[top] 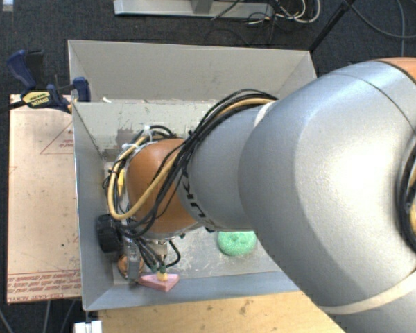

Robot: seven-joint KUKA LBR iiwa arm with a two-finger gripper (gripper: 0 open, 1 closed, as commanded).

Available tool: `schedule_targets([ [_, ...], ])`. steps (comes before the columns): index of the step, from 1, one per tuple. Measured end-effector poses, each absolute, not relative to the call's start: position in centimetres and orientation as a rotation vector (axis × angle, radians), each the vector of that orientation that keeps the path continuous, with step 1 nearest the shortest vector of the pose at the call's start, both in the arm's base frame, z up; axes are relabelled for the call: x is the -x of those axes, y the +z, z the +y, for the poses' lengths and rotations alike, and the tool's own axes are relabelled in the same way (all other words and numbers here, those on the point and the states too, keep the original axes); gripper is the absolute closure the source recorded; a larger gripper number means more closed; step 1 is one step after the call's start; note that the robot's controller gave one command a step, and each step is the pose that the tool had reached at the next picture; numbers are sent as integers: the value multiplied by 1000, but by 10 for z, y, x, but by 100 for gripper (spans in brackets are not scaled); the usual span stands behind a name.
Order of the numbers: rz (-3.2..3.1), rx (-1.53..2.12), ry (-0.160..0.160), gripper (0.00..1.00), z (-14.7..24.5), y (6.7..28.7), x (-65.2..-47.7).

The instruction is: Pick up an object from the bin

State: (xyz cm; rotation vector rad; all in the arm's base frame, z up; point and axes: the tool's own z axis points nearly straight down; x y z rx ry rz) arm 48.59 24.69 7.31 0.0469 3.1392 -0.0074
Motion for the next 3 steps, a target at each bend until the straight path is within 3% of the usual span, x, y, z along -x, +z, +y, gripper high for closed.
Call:
schedule_targets([
  [3, 3141, -45, 0, 100, 248, 101, -484],
])
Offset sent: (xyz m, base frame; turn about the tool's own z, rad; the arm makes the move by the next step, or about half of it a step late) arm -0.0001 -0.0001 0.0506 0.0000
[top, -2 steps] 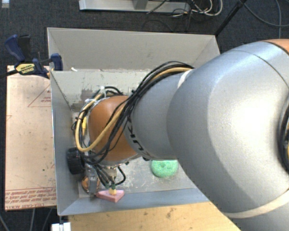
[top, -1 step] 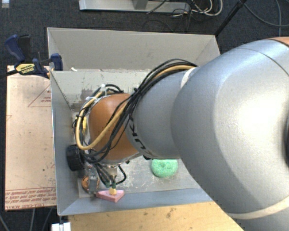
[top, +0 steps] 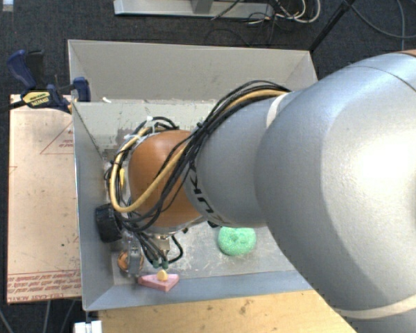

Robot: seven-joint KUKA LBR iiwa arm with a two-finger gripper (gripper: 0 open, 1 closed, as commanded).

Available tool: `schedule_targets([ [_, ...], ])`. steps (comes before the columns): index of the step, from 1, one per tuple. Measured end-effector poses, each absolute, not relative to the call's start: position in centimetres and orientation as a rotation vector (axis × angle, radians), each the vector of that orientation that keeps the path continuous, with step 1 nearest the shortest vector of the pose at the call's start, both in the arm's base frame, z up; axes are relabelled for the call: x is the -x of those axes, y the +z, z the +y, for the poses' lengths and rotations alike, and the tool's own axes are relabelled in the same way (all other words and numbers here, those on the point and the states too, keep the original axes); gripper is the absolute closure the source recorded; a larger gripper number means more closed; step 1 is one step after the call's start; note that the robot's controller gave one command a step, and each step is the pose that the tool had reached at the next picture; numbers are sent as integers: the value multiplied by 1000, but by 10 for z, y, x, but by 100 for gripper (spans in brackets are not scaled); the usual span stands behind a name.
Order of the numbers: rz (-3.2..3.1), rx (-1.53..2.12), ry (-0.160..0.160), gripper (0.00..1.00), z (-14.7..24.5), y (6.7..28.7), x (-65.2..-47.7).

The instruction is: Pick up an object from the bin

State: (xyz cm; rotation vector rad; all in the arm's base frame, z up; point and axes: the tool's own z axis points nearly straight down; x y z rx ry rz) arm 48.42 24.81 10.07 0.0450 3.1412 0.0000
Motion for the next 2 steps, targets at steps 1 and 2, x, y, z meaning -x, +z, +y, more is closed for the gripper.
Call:
schedule_targets([
  [1, 3140, -45, 2, 100, 248, 112, -485],
  [2, 3140, -45, 2, 100, 248, 123, -485],
])
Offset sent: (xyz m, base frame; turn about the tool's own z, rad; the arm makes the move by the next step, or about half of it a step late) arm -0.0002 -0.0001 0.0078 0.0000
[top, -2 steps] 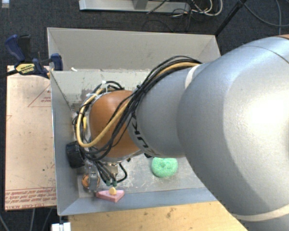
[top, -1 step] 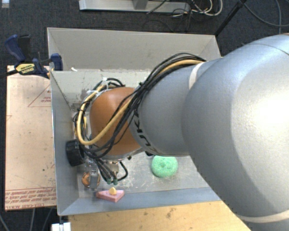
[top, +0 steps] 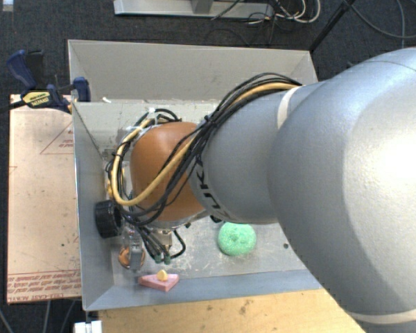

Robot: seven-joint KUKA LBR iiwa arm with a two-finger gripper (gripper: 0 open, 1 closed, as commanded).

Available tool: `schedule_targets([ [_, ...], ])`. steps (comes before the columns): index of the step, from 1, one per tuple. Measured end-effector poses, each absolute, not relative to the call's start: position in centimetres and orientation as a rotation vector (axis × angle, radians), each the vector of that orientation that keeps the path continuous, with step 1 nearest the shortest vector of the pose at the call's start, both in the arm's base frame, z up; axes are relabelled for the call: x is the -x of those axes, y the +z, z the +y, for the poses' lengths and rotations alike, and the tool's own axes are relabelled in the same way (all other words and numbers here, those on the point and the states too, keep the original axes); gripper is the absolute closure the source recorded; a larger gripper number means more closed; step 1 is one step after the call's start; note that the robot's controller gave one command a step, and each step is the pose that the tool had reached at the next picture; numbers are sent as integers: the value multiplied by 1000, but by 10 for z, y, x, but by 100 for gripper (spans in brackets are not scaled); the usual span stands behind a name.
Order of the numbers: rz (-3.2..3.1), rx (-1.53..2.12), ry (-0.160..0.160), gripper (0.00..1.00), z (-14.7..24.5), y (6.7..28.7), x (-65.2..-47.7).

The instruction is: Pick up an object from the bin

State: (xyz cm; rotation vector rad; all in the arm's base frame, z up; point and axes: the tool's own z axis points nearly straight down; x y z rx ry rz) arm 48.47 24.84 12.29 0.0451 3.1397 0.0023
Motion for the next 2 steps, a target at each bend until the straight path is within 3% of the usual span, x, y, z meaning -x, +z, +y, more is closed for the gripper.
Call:
schedule_targets([
  [2, 3138, -45, 4, 100, 249, 135, -485],
])
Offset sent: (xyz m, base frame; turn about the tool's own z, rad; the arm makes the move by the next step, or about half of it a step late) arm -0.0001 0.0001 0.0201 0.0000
